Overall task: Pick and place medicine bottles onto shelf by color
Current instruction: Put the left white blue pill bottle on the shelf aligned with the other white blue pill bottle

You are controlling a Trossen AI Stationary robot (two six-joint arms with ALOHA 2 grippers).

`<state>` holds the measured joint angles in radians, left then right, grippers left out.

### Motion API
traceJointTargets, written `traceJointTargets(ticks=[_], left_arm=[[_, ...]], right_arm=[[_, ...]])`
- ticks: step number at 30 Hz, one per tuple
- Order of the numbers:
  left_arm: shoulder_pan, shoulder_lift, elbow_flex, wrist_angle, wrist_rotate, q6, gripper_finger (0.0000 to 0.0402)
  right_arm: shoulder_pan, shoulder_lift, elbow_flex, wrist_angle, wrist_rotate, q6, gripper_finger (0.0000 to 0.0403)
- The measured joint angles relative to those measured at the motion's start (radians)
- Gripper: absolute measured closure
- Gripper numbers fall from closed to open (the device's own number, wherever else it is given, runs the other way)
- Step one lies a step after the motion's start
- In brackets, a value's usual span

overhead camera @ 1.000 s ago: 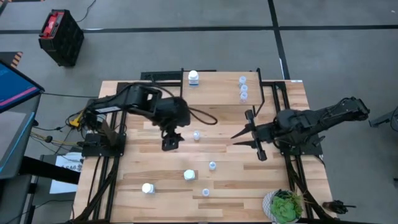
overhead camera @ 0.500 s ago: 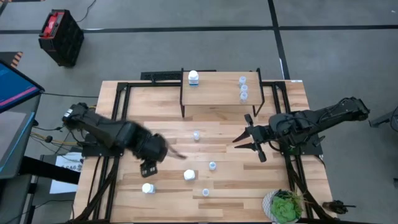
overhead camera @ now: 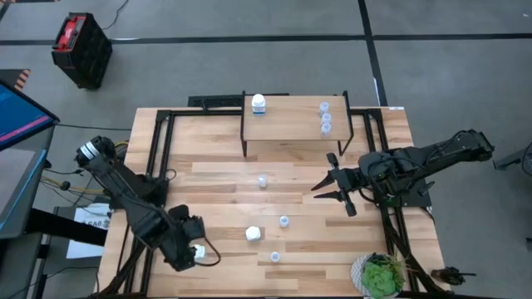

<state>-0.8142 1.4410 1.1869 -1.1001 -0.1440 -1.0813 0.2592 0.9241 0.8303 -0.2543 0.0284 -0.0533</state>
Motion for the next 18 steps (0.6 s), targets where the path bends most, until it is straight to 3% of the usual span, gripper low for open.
traceJointTargets(ticks=[3, 8, 18], left_arm=[[-0.026, 0.0, -0.019, 0.036, 0.0, 0.022, 0.0151], [-0.057, 0.0, -0.037, 0.147, -0.023, 0.192, 0.0151], [-0.057, 0.0, -0.142, 0.236, -0.046, 0.197, 0.0151]], right_arm=[[0.0, 0.0, 0.0, 0.0, 0.0, 0.0, 0.0282], [0.0, 0.0, 0.0, -0.001, 0.0, -0.007, 0.0282], [0.0, 0.0, 0.0, -0.036, 0.0, -0.01, 0.0282]])
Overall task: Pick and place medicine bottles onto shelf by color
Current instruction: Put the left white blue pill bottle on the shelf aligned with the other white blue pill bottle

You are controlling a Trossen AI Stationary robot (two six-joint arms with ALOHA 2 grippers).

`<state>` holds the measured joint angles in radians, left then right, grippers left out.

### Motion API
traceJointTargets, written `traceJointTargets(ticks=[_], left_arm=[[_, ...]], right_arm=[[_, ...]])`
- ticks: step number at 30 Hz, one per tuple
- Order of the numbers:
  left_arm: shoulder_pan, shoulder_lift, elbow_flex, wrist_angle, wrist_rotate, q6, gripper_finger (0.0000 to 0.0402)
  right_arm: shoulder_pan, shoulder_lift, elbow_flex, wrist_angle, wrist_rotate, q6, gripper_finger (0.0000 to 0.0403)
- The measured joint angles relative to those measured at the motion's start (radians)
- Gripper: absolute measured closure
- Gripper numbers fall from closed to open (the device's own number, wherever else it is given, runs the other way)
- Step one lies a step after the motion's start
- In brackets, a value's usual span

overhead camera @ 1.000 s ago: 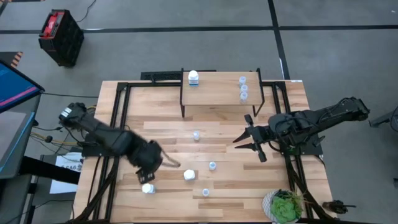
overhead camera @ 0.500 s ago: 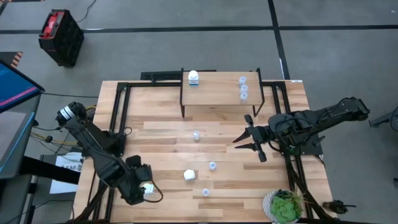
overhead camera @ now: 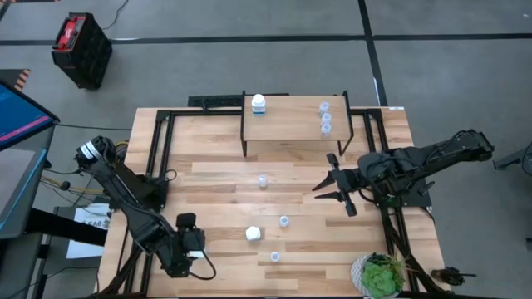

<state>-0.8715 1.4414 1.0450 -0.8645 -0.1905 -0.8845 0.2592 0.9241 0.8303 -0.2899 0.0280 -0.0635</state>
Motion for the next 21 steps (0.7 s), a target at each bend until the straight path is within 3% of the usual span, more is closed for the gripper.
traceJointTargets(ticks=[10, 21], left_arm=[[-0.001, 0.001, -0.073, 0.124, 0.025, -0.019, 0.0151], [-0.005, 0.046, -0.08, 0.118, 0.035, 0.001, 0.0151]], right_arm=[[0.0, 0.0, 0.0, -0.041, 0.0, 0.003, 0.0282], [0.0, 0.0, 0.0, -0.05, 0.0, 0.003, 0.0282]])
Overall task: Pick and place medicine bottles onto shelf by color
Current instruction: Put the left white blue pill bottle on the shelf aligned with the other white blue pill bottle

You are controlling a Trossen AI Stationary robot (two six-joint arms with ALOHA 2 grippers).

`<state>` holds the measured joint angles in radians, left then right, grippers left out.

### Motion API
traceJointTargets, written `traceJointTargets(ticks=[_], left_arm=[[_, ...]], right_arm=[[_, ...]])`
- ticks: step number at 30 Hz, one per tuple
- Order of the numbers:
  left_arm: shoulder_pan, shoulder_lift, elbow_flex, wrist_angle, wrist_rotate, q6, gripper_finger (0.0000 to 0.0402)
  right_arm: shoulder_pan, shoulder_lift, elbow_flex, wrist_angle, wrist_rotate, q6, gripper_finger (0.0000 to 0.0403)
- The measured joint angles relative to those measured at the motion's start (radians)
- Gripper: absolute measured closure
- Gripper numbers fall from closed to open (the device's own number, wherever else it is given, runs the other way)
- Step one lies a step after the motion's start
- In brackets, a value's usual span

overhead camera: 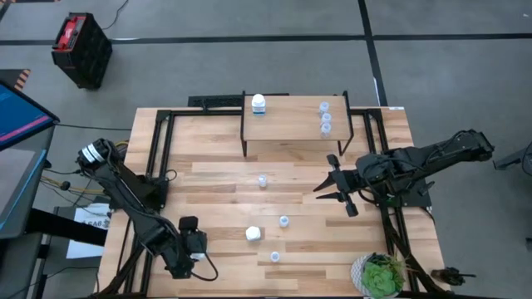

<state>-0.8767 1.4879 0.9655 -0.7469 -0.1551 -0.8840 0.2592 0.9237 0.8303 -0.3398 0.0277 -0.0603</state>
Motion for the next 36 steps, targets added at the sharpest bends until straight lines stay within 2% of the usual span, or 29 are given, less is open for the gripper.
traceJointTargets(ticks=[9, 17, 21, 26, 28, 32, 36], left_arm=[[0.009, 0.154, -0.001, 0.058, 0.047, -0.018, 0.0151], [0.034, 0.166, 0.001, 0.082, 0.102, -0.007, 0.0154], [0.039, 0.166, 0.001, 0.08, 0.129, -0.003, 0.0188], [0.087, 0.165, 0.004, 0.081, 0.182, -0.078, 0.0271], [0.127, 0.166, 0.017, 0.063, 0.203, -0.094, 0.0273], [0.228, 0.166, 0.108, -0.016, 0.237, 0.029, 0.0273], [0.334, 0.166, 0.275, -0.226, 0.279, 0.255, 0.0273]], right_arm=[[0.0, 0.0, 0.0, -0.003, 0.0, 0.0, 0.0282], [0.0, 0.0, 0.0, -0.003, 0.0, 0.0, 0.0282], [0.0, 0.0, 0.0, -0.004, 0.0, 0.0, 0.0282], [0.0, 0.0, 0.0, -0.004, 0.0, 0.0, 0.0282], [0.0, 0.0, 0.0, -0.005, 0.0, 0.0, 0.0282], [0.0, 0.0, 0.0, -0.017, 0.0, 0.0, 0.0282], [0.0, 0.0, 0.0, -0.054, 0.0, 0.0, 0.0282]])
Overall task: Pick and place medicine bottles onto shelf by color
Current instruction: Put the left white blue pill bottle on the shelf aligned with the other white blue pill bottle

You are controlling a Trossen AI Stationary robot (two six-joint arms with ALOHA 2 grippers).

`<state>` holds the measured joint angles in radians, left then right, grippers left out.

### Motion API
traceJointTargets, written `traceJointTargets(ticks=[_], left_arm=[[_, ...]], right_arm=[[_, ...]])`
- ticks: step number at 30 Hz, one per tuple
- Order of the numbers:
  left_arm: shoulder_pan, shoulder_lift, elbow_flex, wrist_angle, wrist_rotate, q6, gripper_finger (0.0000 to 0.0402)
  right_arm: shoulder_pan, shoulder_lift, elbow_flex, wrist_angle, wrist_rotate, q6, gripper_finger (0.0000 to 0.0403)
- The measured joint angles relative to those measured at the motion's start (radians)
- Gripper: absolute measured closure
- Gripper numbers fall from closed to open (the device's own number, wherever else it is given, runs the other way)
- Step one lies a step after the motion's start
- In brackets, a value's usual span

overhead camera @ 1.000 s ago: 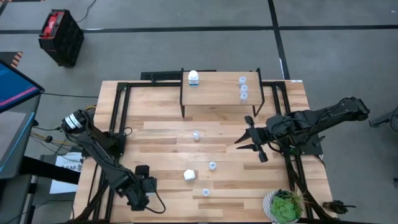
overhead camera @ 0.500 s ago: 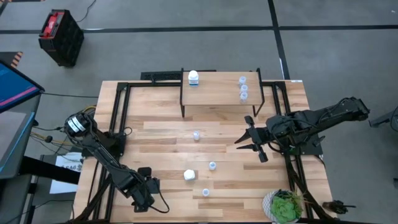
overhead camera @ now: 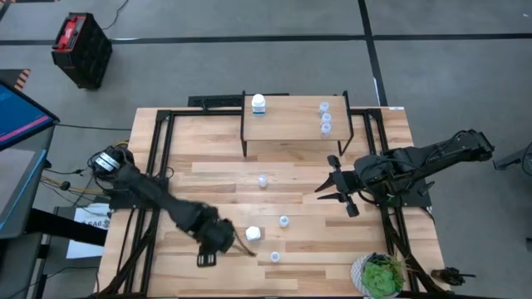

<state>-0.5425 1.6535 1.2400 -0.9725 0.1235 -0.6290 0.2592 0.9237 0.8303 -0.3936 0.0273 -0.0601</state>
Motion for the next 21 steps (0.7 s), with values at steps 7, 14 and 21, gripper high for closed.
traceJointTargets(ticks=[7, 14, 21], left_arm=[[0.227, -0.001, 0.38, -0.368, -0.332, 0.328, 0.0273], [0.567, -0.001, 0.547, -0.299, -0.357, 0.645, 0.0268], [0.852, 0.022, 0.55, -0.178, -0.173, 0.943, 0.0272]], right_arm=[[0.0, 0.0, 0.0, -0.042, 0.0, 0.0, 0.0282], [0.0, 0.0, 0.0, -0.044, 0.0, 0.008, 0.0282], [0.0, 0.0, 0.0, -0.049, 0.0, 0.008, 0.0282]])
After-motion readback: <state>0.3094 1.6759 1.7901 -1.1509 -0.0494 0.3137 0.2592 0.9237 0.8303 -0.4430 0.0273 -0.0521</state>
